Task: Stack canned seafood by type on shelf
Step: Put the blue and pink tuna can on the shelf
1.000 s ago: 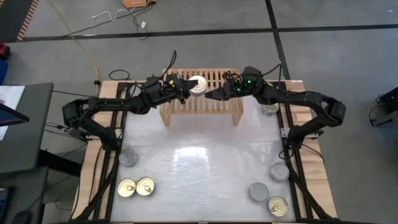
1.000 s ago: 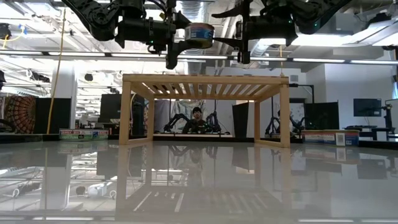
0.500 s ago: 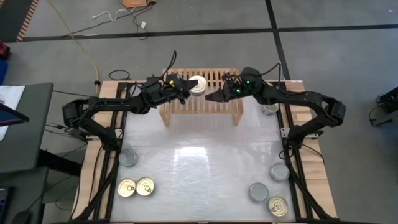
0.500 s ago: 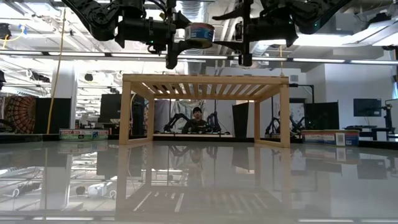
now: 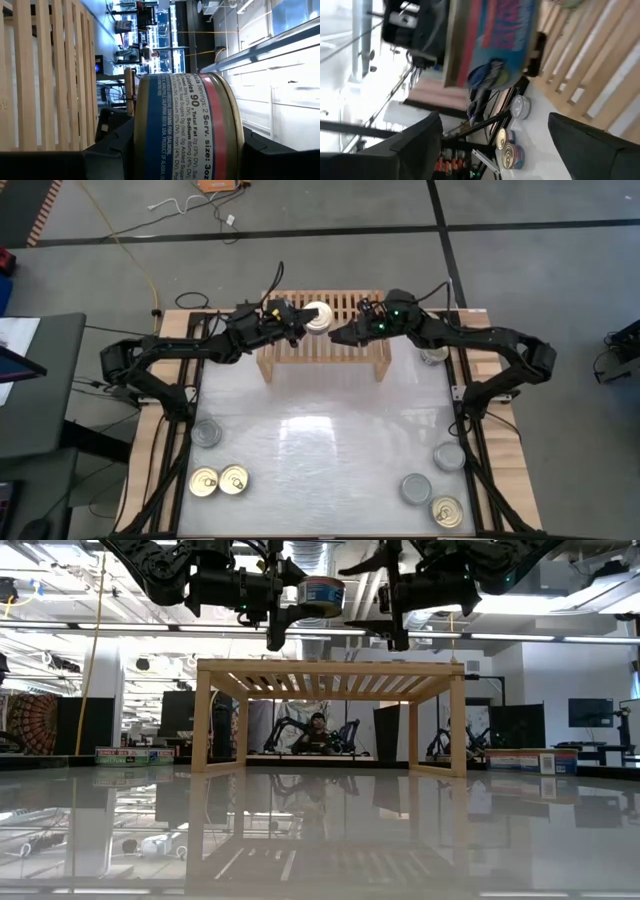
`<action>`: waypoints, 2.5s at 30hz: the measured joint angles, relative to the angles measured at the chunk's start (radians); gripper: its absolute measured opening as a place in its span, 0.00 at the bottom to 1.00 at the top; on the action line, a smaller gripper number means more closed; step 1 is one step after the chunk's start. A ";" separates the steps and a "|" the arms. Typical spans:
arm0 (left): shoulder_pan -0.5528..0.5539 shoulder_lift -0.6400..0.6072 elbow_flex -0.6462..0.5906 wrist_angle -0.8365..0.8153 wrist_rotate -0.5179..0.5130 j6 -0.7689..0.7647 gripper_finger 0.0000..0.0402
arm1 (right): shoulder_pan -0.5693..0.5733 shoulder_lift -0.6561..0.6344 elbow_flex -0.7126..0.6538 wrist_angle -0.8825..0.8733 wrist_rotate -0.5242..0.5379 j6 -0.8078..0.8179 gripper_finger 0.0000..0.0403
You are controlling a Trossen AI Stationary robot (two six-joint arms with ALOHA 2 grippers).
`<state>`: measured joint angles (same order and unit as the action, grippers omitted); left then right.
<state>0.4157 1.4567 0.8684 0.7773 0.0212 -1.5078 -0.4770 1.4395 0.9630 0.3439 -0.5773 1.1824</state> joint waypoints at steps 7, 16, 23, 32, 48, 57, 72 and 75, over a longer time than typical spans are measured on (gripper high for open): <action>-0.009 0.000 0.000 0.000 0.001 0.001 0.48 | 0.002 0.000 0.000 0.038 0.031 -0.023 0.91; -0.012 0.000 0.000 0.000 0.001 0.000 0.48 | 0.003 0.000 0.000 0.078 0.090 -0.023 0.91; -0.034 0.000 0.000 0.000 0.003 0.000 0.48 | 0.002 0.000 0.000 0.119 0.114 -0.038 0.91; -0.061 0.000 0.000 -0.001 -0.001 0.003 0.48 | 0.015 0.010 0.000 0.109 0.117 -0.039 0.88; -0.071 -0.001 0.000 -0.026 -0.006 0.065 0.48 | 0.045 0.021 0.000 0.105 0.116 -0.050 0.60; -0.075 -0.001 0.000 -0.026 -0.004 0.107 0.49 | 0.044 0.021 0.000 0.105 0.116 -0.057 0.57; -0.067 -0.001 0.000 -0.085 -0.004 0.098 0.74 | 0.035 0.021 0.000 0.104 0.116 -0.059 0.56; -0.054 -0.001 0.000 -0.089 -0.004 0.109 0.74 | 0.018 0.021 0.000 0.097 0.106 -0.037 0.56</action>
<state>0.3621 1.4555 0.8688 0.6884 0.0173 -1.3991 -0.4589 1.4605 0.9627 0.4412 -0.4710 1.1458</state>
